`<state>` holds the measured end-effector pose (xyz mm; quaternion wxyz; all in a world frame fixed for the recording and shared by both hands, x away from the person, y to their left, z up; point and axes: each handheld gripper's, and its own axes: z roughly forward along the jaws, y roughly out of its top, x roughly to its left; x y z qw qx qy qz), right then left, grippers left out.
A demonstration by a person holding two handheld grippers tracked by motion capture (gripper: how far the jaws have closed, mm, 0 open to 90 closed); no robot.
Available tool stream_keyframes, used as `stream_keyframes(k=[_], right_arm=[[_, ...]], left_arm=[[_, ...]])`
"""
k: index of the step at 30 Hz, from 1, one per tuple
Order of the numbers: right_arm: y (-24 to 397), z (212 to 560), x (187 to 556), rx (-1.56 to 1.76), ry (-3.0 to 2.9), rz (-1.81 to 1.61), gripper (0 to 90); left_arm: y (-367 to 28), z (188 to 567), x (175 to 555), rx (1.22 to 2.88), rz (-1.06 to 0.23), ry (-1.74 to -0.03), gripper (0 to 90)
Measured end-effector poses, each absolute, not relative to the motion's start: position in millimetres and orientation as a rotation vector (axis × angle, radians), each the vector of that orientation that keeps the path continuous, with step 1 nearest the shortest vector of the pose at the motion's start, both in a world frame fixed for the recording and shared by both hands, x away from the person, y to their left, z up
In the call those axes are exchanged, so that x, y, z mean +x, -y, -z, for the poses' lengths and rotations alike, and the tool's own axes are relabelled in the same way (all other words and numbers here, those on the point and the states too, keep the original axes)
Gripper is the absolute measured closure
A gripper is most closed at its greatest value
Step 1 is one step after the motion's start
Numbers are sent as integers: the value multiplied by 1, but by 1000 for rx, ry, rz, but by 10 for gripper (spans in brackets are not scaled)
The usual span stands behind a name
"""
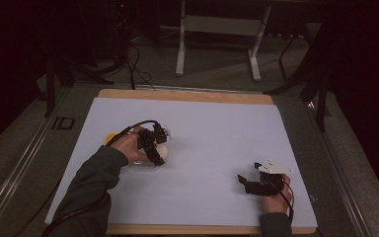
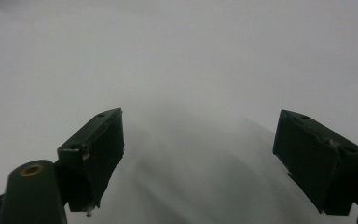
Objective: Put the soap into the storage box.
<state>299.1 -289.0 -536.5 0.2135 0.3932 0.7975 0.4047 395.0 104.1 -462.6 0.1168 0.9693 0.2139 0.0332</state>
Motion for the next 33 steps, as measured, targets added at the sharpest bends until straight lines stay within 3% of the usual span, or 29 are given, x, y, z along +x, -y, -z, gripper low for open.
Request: stream_keyframes(k=[33], right_arm=[[289,536,299,1090,-2213,-1123,161]], left_arm=[[-117,451,408,2795,-208,-978,257]])
